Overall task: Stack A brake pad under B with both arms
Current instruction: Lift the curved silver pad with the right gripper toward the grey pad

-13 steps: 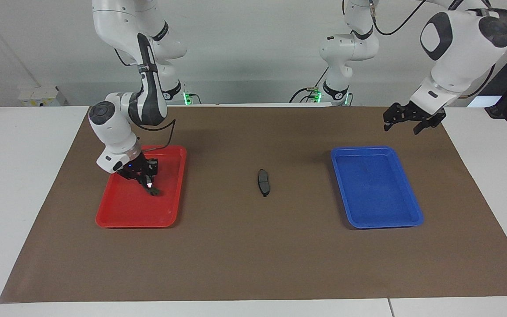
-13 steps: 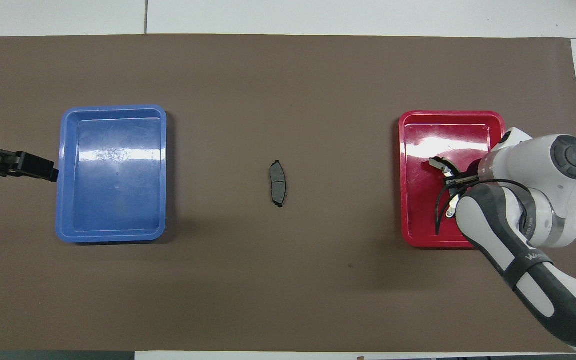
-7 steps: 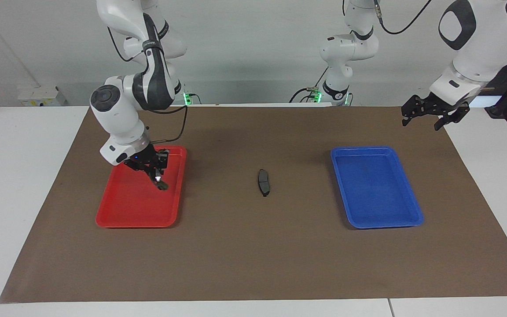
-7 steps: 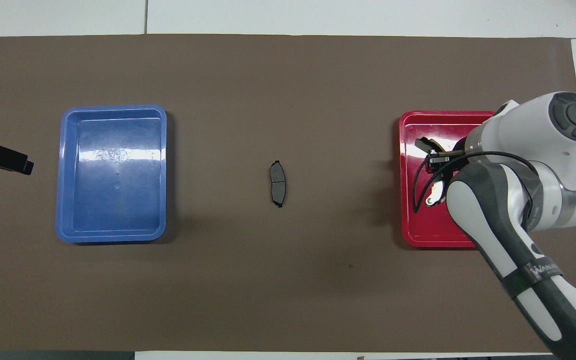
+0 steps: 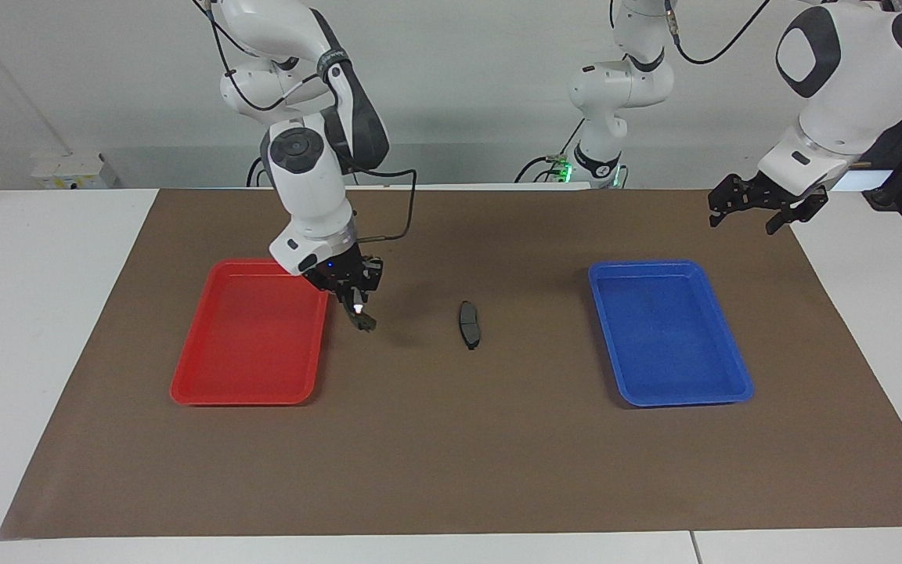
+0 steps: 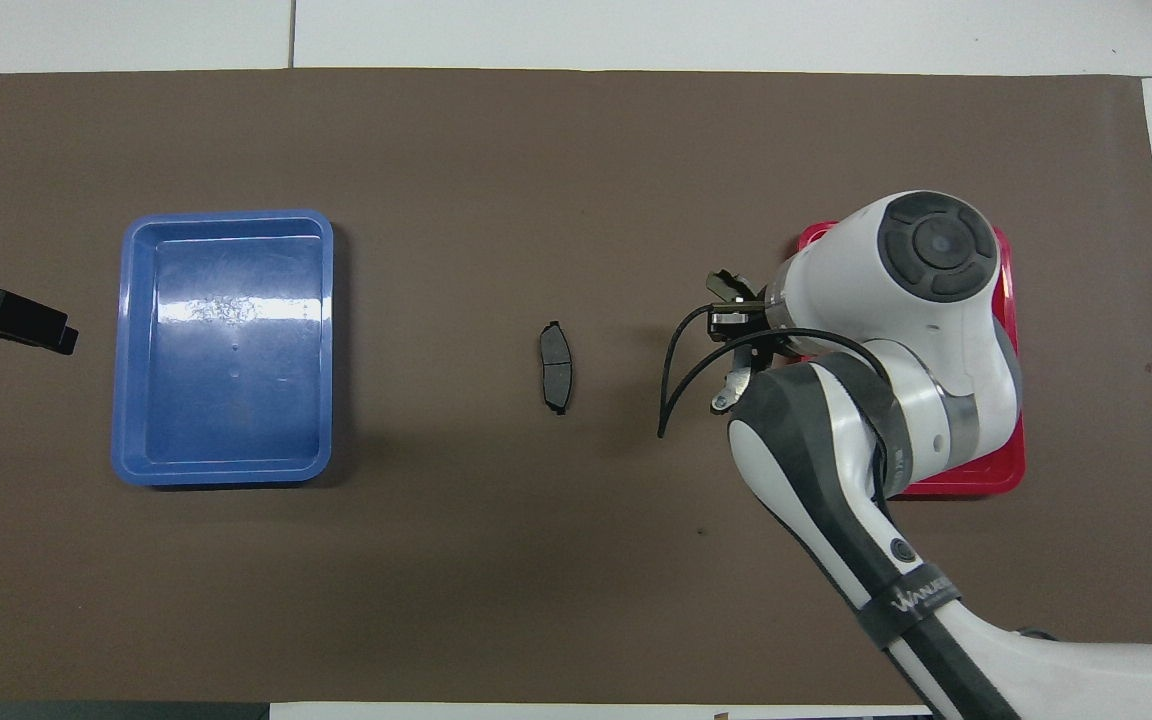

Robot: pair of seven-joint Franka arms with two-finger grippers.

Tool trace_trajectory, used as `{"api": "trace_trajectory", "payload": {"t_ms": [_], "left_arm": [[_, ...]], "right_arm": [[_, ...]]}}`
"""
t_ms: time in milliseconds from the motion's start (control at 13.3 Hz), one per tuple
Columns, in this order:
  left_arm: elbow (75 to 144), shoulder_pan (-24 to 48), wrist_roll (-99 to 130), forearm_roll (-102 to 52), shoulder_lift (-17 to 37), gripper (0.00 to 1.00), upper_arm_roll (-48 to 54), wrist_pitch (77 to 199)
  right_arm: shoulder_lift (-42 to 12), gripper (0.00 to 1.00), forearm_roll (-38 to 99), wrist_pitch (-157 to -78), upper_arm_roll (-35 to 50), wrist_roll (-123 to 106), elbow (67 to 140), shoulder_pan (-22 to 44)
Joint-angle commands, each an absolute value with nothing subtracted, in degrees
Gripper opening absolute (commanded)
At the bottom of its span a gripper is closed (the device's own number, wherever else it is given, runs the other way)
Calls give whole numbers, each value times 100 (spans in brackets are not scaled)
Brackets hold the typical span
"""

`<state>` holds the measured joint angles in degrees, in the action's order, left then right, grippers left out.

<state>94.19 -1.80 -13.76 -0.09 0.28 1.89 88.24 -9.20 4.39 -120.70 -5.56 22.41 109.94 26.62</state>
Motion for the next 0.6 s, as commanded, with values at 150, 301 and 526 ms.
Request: {"api": "trace_trajectory", "payload": {"t_ms": [150,301,526], "left_arm": [[9475,-132,-1283,26,-26,100,176,8780],[9466,-132,-1283,26,-26,100,176,8771],[9466,-149,-1318,26,-26,100,167,8754]], "right_arm": [[-2045,0,501,-12111,-580,2364,9785,3286],[-2319,0,475,-12137,-545,2355,9519,3392],[-2513,0,457,-12576,-466,2355,9510,3620]]}}
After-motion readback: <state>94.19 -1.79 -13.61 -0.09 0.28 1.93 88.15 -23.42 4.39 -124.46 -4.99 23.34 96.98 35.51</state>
